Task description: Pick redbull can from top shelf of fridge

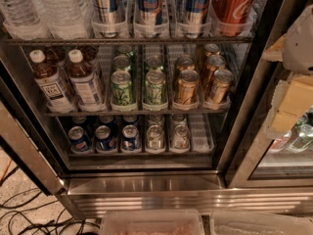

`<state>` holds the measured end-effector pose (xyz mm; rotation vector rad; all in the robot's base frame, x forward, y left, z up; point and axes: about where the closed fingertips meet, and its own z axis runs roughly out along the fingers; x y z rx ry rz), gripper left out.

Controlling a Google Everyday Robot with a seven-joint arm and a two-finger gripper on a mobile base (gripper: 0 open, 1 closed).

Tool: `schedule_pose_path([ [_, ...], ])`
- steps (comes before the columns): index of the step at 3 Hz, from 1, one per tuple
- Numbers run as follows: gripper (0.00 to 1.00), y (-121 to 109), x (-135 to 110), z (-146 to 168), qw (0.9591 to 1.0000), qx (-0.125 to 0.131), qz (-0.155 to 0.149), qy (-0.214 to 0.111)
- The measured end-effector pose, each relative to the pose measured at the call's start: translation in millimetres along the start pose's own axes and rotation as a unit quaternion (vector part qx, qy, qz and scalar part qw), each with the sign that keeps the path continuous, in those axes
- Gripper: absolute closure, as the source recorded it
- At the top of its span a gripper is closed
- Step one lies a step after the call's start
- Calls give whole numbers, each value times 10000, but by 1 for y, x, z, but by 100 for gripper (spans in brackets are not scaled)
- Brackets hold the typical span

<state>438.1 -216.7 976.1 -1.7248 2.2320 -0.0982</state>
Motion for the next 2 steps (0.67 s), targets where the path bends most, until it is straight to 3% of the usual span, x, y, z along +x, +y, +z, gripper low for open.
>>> schedule_pose_path([
  [1, 0, 0, 0, 0, 10000, 0, 0, 0],
  [2, 0, -3, 2, 19, 9998, -81, 14, -192],
])
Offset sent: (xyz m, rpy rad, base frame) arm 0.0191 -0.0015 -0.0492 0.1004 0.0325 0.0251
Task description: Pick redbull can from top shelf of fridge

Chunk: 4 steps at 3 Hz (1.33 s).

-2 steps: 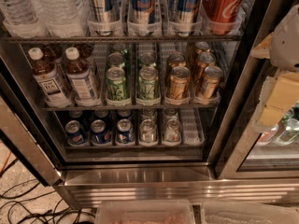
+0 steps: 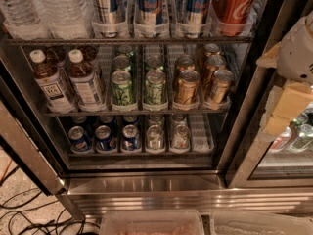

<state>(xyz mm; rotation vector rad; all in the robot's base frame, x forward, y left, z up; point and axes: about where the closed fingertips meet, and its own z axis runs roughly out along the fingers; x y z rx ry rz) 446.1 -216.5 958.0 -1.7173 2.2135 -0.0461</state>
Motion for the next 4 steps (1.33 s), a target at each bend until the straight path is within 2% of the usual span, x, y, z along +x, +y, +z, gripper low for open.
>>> schedule_pose_path([
  [1, 0, 12, -8, 42, 9993, -163, -88, -320],
  [2, 0, 46, -20, 95, 9950, -362, -67, -925],
  [3, 0, 78, -45, 131, 9833, -358, -88, -1781],
  [4, 0, 92, -82, 138, 9624, -259, -141, -2699],
])
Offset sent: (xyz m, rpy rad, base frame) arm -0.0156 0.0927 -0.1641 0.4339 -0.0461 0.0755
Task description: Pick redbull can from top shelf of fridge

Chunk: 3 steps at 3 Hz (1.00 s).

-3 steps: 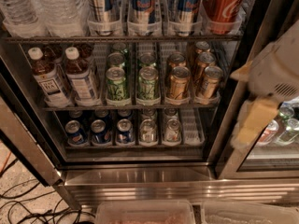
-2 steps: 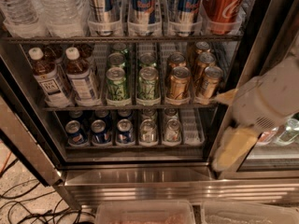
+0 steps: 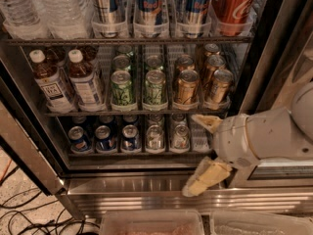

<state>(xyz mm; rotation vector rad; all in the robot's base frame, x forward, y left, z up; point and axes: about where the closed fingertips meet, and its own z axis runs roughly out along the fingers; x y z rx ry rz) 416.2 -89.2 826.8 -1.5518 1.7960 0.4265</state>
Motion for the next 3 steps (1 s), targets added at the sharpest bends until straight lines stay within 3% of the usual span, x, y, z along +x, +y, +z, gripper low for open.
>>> schedule_pose_path([
  [1, 0, 3, -53, 7, 9958, 125, 23, -908],
  [2, 0, -11, -95, 1, 9864, 295, 404, -1566],
  [3, 0, -25, -117, -7, 9708, 619, 1173, -1999],
])
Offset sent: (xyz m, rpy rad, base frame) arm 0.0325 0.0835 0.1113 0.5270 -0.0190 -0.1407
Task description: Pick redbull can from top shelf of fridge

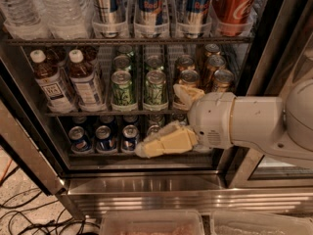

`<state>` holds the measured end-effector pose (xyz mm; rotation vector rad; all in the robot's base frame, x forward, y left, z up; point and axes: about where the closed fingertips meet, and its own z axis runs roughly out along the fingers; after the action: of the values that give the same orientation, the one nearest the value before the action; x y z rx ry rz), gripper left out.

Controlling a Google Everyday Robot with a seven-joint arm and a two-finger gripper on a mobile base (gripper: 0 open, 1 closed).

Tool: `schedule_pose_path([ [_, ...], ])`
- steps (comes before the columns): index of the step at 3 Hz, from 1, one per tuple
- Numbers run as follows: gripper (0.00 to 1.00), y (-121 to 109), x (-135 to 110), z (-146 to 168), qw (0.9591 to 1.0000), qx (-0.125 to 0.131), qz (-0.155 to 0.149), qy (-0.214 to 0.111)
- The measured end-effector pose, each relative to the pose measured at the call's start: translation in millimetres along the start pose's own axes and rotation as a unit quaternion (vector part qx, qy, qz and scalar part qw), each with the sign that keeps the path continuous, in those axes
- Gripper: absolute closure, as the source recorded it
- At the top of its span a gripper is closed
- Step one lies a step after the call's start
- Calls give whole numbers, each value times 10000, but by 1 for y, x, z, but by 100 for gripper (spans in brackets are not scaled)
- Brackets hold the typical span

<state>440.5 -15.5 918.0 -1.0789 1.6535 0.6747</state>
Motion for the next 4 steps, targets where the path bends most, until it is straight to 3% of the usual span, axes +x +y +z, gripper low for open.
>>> schedule_pose_path([
  [2, 0, 4, 1, 3, 9993, 248, 180, -198],
  [3, 0, 5, 18, 6, 9940, 834, 509, -486],
  [4, 0, -15, 16, -6, 9792, 1743, 650, -811],
])
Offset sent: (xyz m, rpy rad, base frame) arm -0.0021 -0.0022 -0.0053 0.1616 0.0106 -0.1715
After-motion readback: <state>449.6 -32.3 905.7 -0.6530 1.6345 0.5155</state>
